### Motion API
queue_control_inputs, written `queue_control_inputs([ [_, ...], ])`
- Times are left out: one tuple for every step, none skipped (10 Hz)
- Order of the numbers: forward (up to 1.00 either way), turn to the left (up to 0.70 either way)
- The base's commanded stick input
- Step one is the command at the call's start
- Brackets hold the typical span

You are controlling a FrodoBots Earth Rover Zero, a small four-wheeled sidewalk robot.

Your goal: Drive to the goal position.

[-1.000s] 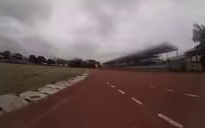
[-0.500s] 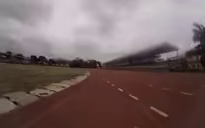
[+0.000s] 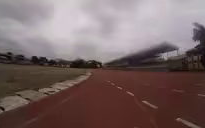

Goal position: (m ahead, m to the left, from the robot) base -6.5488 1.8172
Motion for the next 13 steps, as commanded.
queue_control_inputs([
  [-0.70,0.00],
  [-0.70,0.00],
  [-0.70,0.00],
  [-0.70,0.00],
  [-0.70,0.00],
  [-0.70,0.00],
  [-0.70,0.00],
  [-0.70,0.00],
  [-0.70,0.00],
  [-0.70,0.00],
  [-0.70,0.00],
  [-0.70,0.00],
  [-0.70,0.00],
])
